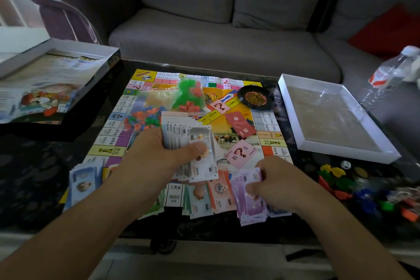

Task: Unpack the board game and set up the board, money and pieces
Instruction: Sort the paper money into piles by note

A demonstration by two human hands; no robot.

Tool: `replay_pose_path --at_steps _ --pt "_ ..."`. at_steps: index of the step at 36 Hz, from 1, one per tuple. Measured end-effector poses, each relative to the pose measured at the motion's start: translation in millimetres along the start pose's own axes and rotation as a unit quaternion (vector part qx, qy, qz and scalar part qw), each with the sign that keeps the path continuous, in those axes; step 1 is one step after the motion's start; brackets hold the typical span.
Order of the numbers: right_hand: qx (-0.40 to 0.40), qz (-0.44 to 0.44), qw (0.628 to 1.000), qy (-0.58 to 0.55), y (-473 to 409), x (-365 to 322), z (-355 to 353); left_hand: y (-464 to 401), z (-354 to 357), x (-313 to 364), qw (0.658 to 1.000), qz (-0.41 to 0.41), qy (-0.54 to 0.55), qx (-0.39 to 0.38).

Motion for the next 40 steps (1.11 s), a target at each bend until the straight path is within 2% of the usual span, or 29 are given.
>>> replay_pose_path --at_steps 16,18,20,21,23,24,25,28,33,40 --pt "0.057 0.026 0.992 0.113 9.0 -13.7 -4.3 6.6 2.8 3.8 1.0 -0.006 0.013 -0.01" --pt "0.068 0.012 0.996 0.06 10.4 -20.6 -9.6 9.0 5.3 4.5 0.999 -0.012 0.022 -0.021" --pt "0.082 -0.023 0.994 -0.069 11.1 -31.3 -14.5 11.3 9.5 5.1 0.999 -0.018 0.023 -0.037" --pt "0.082 -0.042 0.982 -0.167 10.9 -37.7 -14.0 11.9 11.4 4.7 0.999 -0.022 0.021 -0.043" --pt "0.056 -0.072 0.924 -0.372 13.1 -55.5 -8.8 12.9 15.3 2.8 0.998 -0.031 0.018 -0.05" --pt "0.045 -0.093 0.899 -0.425 15.1 -63.8 -6.8 13.5 17.7 1.6 0.998 -0.035 0.016 -0.057" --pt "0.045 -0.116 0.896 -0.426 16.6 -69.7 -6.1 14.6 21.0 0.8 0.997 -0.039 0.013 -0.068" --pt "0.084 -0.156 0.929 -0.325 17.4 -76.2 -12.0 18.1 30.9 0.1 0.992 -0.056 0.021 -0.112" --pt "0.147 -0.142 0.932 -0.3 15.4 -65.4 -24.8 17.3 30.6 -3.3 0.976 -0.119 0.132 -0.129" --pt "0.123 -0.139 0.926 -0.328 18.0 -72.1 -16.9 13.3 22.3 -1.6 0.994 -0.044 0.014 -0.094"
Point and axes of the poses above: each hand's wrist, its own y-axis away from the middle knuckle, its own z-axis out of the palm, x = y × z, the point moved 9 cm from there along -y, towards the middle knuckle, and after that the axes turned 10 degrees about -z, right-handed, at the moved point
